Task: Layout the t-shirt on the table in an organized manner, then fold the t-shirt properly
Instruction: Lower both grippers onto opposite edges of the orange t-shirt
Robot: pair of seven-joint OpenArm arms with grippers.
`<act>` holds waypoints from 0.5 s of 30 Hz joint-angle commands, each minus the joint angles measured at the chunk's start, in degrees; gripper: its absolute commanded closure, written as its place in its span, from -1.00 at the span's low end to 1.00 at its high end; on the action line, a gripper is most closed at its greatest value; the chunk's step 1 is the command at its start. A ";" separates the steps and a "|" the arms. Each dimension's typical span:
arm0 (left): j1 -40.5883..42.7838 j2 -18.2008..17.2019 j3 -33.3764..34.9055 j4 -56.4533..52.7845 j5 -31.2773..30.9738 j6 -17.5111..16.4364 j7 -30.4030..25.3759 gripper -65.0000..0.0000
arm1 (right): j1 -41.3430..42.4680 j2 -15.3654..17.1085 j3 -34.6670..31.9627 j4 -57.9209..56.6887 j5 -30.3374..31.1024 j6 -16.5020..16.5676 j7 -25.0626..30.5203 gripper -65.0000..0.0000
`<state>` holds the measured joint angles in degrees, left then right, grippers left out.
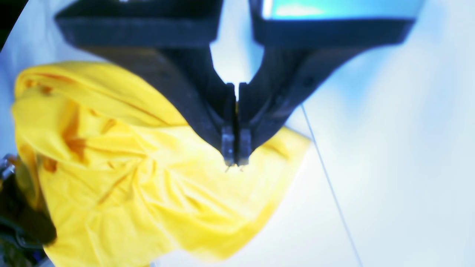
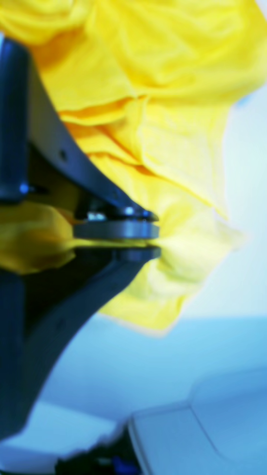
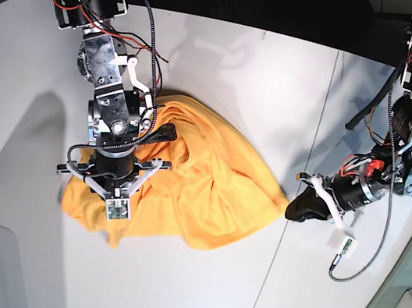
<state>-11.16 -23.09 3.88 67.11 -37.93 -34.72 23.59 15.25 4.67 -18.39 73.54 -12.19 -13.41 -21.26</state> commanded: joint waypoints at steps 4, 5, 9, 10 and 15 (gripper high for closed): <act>-1.01 -2.80 -0.26 6.01 -2.64 -0.92 0.57 1.00 | 1.38 1.38 0.20 7.76 -0.92 -0.57 -2.16 1.00; -1.03 -2.80 -0.26 6.80 -2.84 -1.14 1.60 1.00 | 1.25 1.49 0.33 8.66 -0.92 -0.55 -3.17 1.00; -0.81 -1.49 -0.24 7.37 -5.57 -1.84 5.53 1.00 | -0.17 1.49 0.33 9.25 -0.87 -0.55 -6.32 1.00; -0.52 -0.85 -0.24 7.34 -5.55 -1.92 6.10 0.93 | -1.03 1.49 0.33 9.18 -0.87 -0.55 -6.88 1.00; 0.22 3.32 -0.24 6.75 -3.80 -1.92 6.21 0.11 | -7.41 1.51 1.14 9.18 -1.01 -0.79 -7.63 0.31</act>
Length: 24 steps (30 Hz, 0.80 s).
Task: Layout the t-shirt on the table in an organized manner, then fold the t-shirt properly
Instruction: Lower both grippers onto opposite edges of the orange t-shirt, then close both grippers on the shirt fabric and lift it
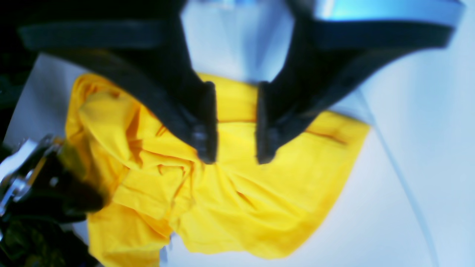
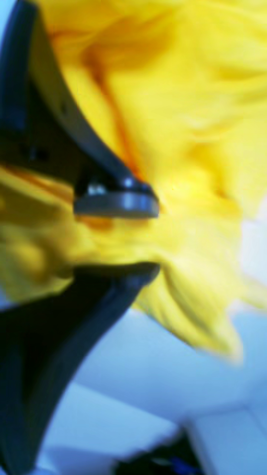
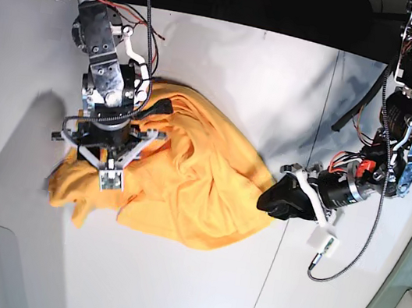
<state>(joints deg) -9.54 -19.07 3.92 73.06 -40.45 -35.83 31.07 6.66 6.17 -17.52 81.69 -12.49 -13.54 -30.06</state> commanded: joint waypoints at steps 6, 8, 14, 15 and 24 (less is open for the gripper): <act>-1.92 4.33 -0.28 -2.19 7.63 4.13 -5.53 -0.02 | -5.22 0.00 5.40 1.05 -2.27 -5.75 3.56 0.07; -2.54 5.33 -0.28 -4.83 10.51 5.90 -8.96 -0.02 | -5.42 0.00 7.13 1.07 -1.88 -5.70 3.65 0.07; -5.33 7.52 -0.20 -12.90 12.11 6.60 -10.08 -0.02 | -3.26 0.00 10.21 1.14 4.00 -3.06 5.92 0.07; -5.66 7.69 -0.20 -13.92 12.20 6.97 -10.08 -0.02 | -2.54 0.00 10.43 1.14 4.26 -2.64 5.84 0.07; -5.68 9.73 -0.17 -17.62 15.43 7.37 -9.53 -0.02 | -0.17 -0.04 10.43 1.03 6.95 0.44 5.86 0.07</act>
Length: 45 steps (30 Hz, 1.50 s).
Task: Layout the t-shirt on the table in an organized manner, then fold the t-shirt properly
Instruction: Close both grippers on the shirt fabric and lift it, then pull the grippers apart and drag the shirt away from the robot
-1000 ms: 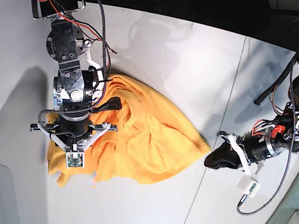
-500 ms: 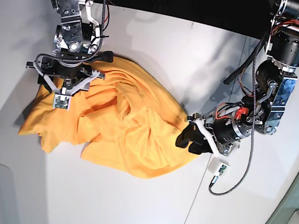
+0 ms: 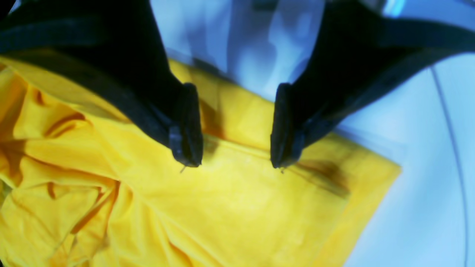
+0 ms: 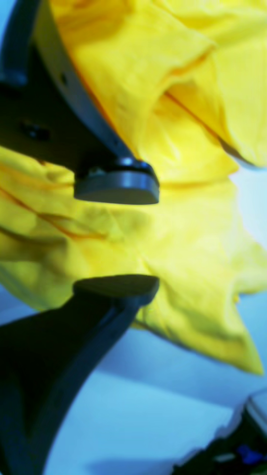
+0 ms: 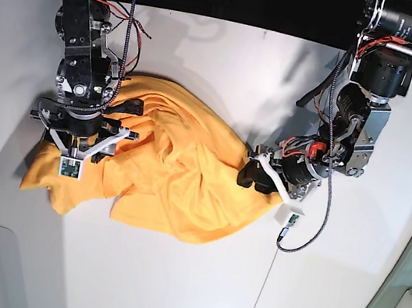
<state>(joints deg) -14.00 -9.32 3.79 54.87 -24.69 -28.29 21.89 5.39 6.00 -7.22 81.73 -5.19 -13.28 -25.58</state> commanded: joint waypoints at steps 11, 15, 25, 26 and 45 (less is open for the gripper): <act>-2.60 1.20 -0.07 -0.74 0.02 0.66 -0.83 1.00 | 6.12 -0.31 0.15 -11.15 -0.37 -1.73 6.99 0.13; -2.95 -0.94 -0.07 2.14 -2.97 0.57 0.07 1.00 | 9.22 -0.31 0.13 -15.10 -0.46 -1.73 8.92 0.74; -2.95 -9.60 -0.07 15.50 -5.99 0.17 0.68 1.00 | 12.04 0.07 0.15 -8.72 -5.33 -2.03 7.23 1.00; -2.95 -10.73 -0.07 16.79 -6.58 0.15 0.70 1.00 | 12.04 0.35 0.26 -6.84 -5.33 -2.08 6.27 1.00; 18.21 -18.03 -0.07 31.06 -12.52 -8.39 7.54 1.00 | -10.99 1.75 12.59 10.25 -7.32 -12.87 -1.31 0.70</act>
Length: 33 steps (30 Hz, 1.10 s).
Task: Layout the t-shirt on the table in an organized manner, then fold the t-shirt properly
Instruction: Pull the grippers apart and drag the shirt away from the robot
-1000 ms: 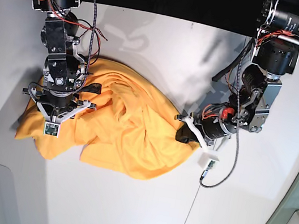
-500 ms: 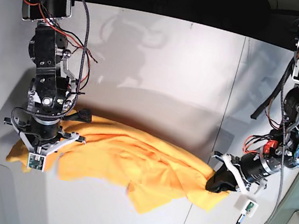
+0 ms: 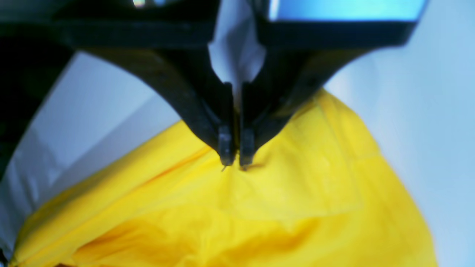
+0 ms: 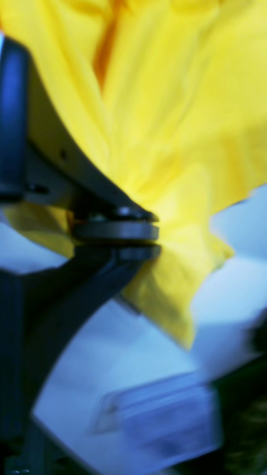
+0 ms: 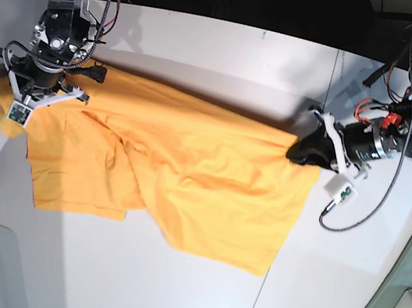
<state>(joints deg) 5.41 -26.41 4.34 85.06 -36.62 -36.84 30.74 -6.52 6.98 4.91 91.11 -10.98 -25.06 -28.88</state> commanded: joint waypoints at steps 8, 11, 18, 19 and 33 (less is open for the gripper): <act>0.57 0.68 -0.98 0.96 1.29 0.13 -2.12 0.29 | 1.09 0.81 5.29 0.44 1.84 2.99 2.97 -0.07; -1.01 0.68 -2.49 1.18 1.25 0.15 -2.01 0.29 | 2.73 0.81 6.08 0.44 2.29 2.99 2.99 -0.07; -2.45 0.72 -5.44 1.11 0.81 1.53 -1.99 0.28 | 6.91 0.79 6.99 0.02 6.08 7.34 3.15 -0.07; -2.38 0.74 -5.44 1.01 0.85 1.51 -2.03 0.22 | 7.48 0.76 6.97 -0.70 6.05 7.41 3.17 -0.07; -2.38 3.89 -5.44 -5.42 1.31 1.42 -2.03 -0.03 | 13.31 0.76 6.97 -17.97 2.08 7.13 6.40 1.00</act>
<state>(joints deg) 3.92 -22.00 -0.73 78.78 -34.30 -35.11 29.95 5.61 7.29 11.70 71.99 -8.05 -17.26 -24.01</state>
